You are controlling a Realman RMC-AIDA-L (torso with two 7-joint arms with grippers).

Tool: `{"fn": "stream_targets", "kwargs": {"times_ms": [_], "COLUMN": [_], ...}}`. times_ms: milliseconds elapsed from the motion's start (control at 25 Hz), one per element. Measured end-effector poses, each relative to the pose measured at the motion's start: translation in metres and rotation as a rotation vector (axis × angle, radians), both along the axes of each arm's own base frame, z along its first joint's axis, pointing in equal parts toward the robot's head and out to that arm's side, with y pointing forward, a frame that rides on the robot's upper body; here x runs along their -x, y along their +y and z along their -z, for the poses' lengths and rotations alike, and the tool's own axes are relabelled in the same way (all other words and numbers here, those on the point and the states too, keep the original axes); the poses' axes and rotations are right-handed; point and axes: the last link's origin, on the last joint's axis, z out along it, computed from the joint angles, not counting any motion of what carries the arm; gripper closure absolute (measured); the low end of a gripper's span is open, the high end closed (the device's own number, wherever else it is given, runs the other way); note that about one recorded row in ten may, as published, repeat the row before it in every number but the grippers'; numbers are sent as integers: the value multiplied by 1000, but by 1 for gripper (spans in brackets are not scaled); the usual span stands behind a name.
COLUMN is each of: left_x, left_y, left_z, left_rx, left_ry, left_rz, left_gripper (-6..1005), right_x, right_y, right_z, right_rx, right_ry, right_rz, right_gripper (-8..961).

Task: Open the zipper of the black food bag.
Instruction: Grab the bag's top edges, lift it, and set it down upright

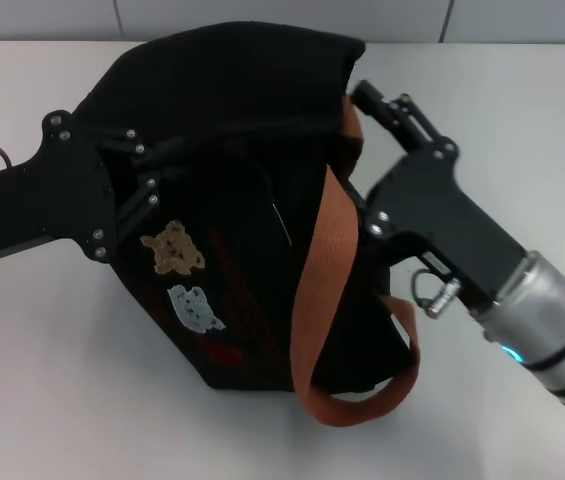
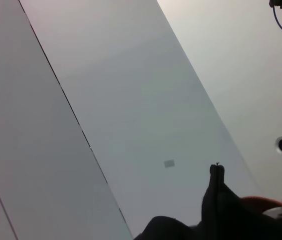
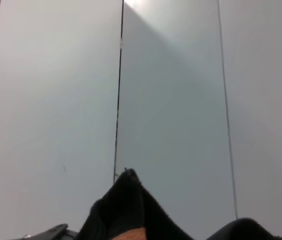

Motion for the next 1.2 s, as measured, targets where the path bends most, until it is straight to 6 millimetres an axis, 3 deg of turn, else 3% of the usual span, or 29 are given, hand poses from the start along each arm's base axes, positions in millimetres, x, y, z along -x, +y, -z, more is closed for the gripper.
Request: {"fn": "stream_targets", "kwargs": {"times_ms": [360, 520, 600, 800, 920, 1000, 1200], "left_x": [1, -1, -2, -3, -3, -2, 5], "left_y": [2, 4, 4, 5, 5, 4, 6], "left_z": [0, 0, 1, 1, 0, -3, -16], "left_rx": [-8, -9, -6, -13, -17, -33, -129], "left_ry": [4, 4, -2, -6, -11, -23, -79], "left_rz": [-9, -4, 0, 7, 7, -2, -47], "left_gripper": [925, 925, 925, 926, 926, 926, 926], "right_x": [-18, -12, 4, 8, 0, -12, -11], "right_y": [-4, 4, 12, 14, 14, 11, 2], "right_z": [-7, -1, 13, 27, 23, 10, 10], "right_rx": [-31, -13, 47, 102, 79, 14, 26], "right_ry": [-21, -42, -75, -145, -130, -74, -58], "right_rz": [40, 39, 18, 14, 53, 110, 88], "right_gripper": [115, 115, 115, 114, 114, 114, 114]}}
